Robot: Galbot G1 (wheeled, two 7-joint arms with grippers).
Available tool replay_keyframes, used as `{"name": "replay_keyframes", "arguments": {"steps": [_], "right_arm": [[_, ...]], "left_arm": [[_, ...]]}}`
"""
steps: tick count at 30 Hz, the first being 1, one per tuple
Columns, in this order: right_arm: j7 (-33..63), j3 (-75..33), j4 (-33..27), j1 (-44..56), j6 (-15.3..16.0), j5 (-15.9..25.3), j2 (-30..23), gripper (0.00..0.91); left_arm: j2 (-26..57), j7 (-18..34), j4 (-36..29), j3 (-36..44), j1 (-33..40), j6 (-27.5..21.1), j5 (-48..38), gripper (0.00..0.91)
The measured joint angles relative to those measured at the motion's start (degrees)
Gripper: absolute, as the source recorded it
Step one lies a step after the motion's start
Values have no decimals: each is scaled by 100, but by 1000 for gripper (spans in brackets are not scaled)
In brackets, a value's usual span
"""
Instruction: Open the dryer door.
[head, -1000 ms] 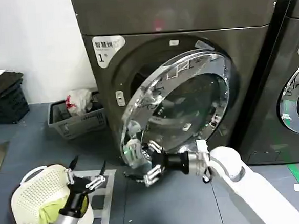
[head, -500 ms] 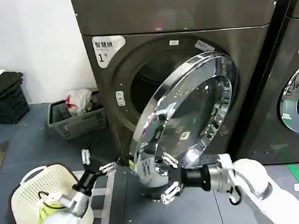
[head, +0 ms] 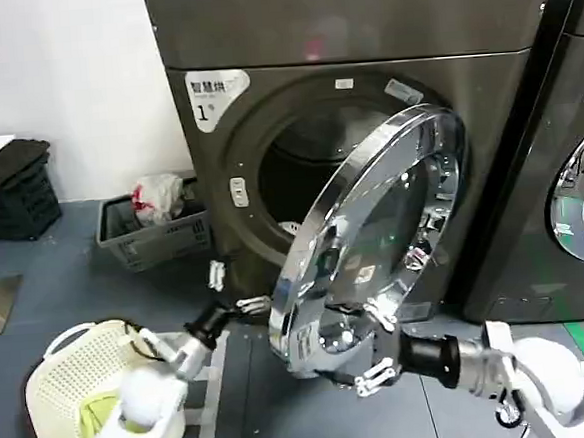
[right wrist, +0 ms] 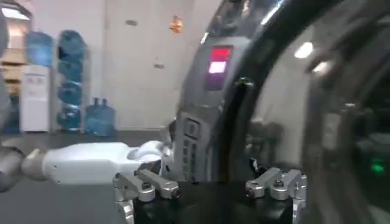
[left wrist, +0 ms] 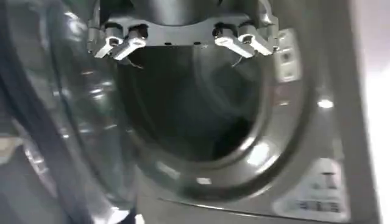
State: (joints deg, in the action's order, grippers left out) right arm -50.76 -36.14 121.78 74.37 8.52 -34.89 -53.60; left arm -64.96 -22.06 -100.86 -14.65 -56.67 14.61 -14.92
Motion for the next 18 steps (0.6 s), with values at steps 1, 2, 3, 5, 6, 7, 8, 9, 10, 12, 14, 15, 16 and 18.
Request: {"name": "replay_keyframes", "arguments": {"steps": [1, 2, 3, 5, 6, 7, 8, 9, 10, 12, 14, 15, 16, 18], "right_arm": [[82, -173, 33, 136, -45, 0, -41, 907], [231, -379, 82, 302, -89, 10, -100, 907], [319, -566, 113, 449, -124, 27, -148, 907], [457, -894, 173, 724, -186, 110, -235, 907], [570, -1095, 221, 906, -218, 160, -306, 907], [660, -1265, 265, 1069, -235, 197, -372, 907], [752, -1433, 309, 1225, -261, 254, -443, 907], [852, -1603, 369, 1389, -296, 332, -522, 907], [955, -1783, 421, 1556, -310, 389, -609, 907], [1178, -2095, 541, 1845, -380, 555, -779, 907], [1365, -2380, 635, 2092, -398, 644, -955, 907], [1464, -2506, 690, 2198, -398, 692, -1046, 907], [1538, -2631, 739, 2299, -399, 720, -1132, 907], [1732, -2879, 855, 2496, -398, 850, -1332, 907]], "left_arm": [[0, -12, 4, 92, 59, 6, -9, 907], [0, -22, 8, 189, 122, 8, -13, 907], [1, -23, 15, 268, 178, 13, -15, 907], [-5, -23, 51, 443, 291, 27, -18, 907], [-20, -21, 61, 520, 338, 34, -17, 907], [-43, -17, 64, 602, 384, 44, -16, 907], [-66, -10, 83, 676, 434, 53, -17, 907], [-84, -5, 96, 743, 486, 61, -17, 907], [-98, -1, 108, 807, 538, 76, -21, 907], [-107, 4, 133, 954, 638, 105, -38, 907], [-113, 26, 165, 1102, 732, 135, -39, 907], [-115, 46, 186, 1184, 782, 148, -43, 907], [-122, 64, 200, 1245, 827, 157, -45, 907], [-140, 92, 241, 1384, 930, 183, -50, 907]]}}
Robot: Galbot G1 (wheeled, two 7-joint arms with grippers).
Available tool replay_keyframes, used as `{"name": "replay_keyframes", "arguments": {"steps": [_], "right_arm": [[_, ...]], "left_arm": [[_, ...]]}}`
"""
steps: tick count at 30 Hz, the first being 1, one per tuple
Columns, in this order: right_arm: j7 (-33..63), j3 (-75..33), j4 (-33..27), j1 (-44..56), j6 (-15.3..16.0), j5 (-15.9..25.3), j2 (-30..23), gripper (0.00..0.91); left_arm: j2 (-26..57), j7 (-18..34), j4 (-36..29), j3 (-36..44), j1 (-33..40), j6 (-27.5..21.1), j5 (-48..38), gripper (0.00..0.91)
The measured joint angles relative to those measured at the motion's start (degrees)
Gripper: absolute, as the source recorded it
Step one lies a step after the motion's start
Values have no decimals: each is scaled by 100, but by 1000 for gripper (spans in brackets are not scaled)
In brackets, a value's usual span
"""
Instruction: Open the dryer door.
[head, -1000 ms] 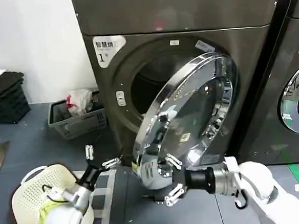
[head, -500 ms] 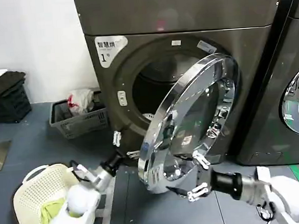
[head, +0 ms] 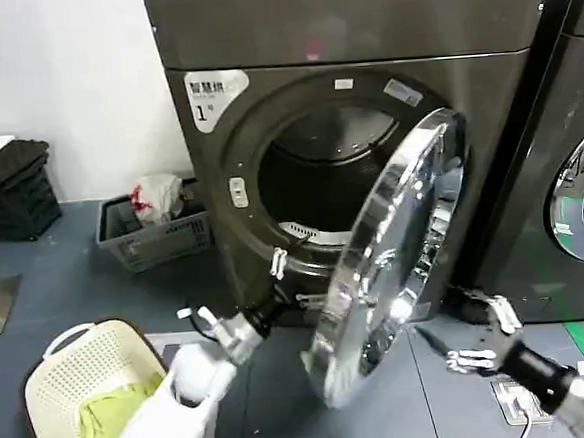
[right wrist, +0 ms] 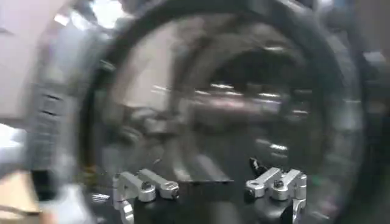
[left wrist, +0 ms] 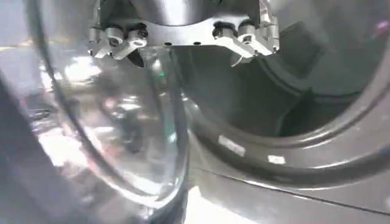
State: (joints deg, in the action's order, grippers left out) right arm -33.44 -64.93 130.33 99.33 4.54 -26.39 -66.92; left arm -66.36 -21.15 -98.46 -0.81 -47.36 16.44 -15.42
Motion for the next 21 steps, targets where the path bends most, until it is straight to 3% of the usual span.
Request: {"name": "replay_keyframes", "arguments": {"steps": [11, 21], "right_arm": [[1441, -1311, 280, 791, -135, 402, -1228, 907], [3275, -2246, -238, 941, -383, 531, -2207, 907]], "left_arm": [[-191, 113, 285, 724, 540, 93, -82, 907], [-463, 301, 653, 1259, 988, 102, -45, 907]]}}
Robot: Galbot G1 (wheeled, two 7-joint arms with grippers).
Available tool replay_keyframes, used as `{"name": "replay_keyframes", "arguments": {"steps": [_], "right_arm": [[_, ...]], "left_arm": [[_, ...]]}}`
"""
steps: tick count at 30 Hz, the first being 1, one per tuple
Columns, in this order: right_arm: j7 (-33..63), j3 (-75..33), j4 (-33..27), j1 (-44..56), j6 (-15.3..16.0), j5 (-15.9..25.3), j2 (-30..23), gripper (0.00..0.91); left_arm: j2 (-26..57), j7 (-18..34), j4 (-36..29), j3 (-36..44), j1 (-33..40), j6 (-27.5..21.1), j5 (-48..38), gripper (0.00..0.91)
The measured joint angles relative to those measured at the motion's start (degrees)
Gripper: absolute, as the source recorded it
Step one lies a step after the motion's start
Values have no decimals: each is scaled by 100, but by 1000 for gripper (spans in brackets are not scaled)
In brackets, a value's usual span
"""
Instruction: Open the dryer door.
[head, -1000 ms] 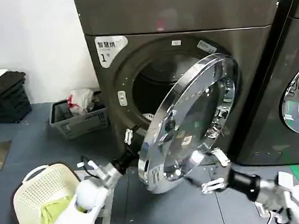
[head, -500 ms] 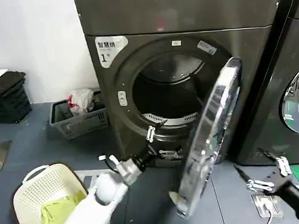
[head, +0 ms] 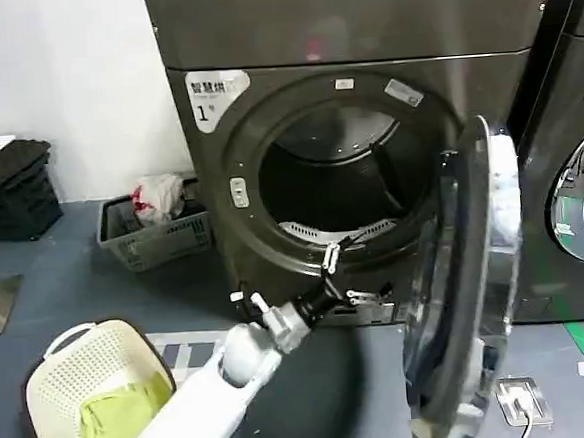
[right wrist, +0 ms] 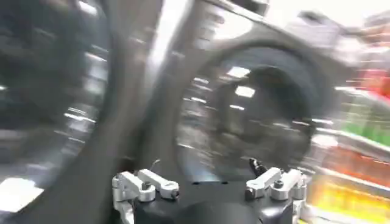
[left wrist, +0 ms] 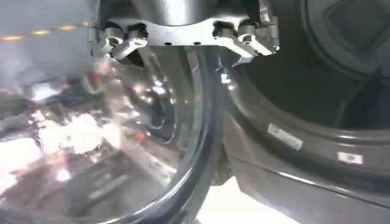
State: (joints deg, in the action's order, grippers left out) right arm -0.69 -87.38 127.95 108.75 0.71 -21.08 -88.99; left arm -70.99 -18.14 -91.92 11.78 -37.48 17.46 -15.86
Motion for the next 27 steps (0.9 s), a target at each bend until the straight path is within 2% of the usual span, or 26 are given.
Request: {"name": "replay_keyframes", "arguments": {"steps": [5, 12, 18, 21, 27], "right_arm": [[821, -546, -432, -2, 138, -44, -315, 907], [1638, -1328, -939, 44, 488, -267, -325, 907], [1911, -1912, -1310, 136, 509, -271, -324, 907], [2071, -2128, -1443, 144, 514, -130, -323, 907], [2369, -2450, -1765, 62, 528, 413, -322, 907]], "left_arm": [[-219, 116, 243, 303, 237, -2, 102, 907], [-557, 149, 558, 692, 499, -3, 173, 907], [-859, 227, 858, 984, 706, -2, 184, 907], [-1001, 288, 1013, 1096, 816, 1, 208, 907], [-1274, 341, 1335, 1289, 1001, 2, 239, 907]]}}
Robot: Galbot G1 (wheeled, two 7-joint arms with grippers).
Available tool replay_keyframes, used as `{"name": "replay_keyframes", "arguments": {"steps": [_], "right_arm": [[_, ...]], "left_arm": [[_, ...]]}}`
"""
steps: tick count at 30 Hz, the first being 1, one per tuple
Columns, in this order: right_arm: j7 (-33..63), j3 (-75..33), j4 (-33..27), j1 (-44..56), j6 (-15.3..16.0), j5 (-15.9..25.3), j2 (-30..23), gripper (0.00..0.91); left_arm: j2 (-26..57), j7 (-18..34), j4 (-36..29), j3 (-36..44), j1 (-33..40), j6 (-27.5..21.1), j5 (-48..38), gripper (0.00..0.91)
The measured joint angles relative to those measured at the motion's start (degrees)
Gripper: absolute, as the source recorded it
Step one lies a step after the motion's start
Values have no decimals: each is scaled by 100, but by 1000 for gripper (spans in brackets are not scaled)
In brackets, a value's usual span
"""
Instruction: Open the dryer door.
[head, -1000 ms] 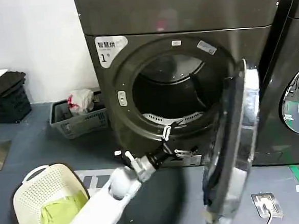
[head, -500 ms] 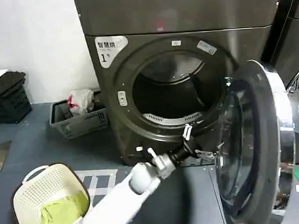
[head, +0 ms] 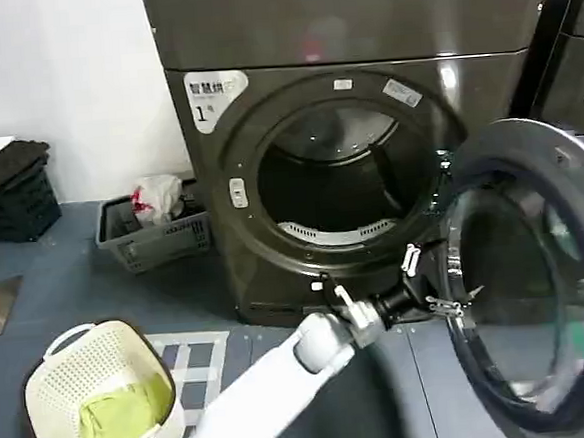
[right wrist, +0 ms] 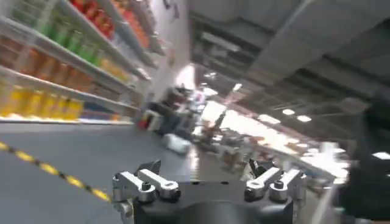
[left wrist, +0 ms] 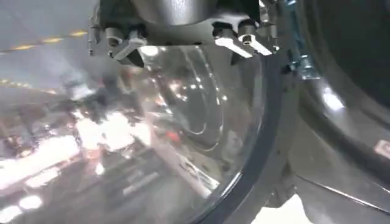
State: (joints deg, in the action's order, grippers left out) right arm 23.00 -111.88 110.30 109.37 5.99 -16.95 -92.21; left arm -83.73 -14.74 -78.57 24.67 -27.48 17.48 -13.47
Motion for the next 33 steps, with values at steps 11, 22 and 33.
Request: {"name": "replay_keyframes", "arguments": {"steps": [11, 22, 33], "right_arm": [[163, -427, -414, -39, 27, 417, 2, 907], [82, -671, -575, -8, -31, 382, 2, 907], [41, -750, -578, -7, -34, 355, 2, 907]], "left_arm": [[-461, 81, 519, 236, 274, 6, 165, 907], [-845, 78, 1063, 388, 418, 15, 373, 907], [-846, 59, 1443, 500, 486, 16, 525, 907]]}}
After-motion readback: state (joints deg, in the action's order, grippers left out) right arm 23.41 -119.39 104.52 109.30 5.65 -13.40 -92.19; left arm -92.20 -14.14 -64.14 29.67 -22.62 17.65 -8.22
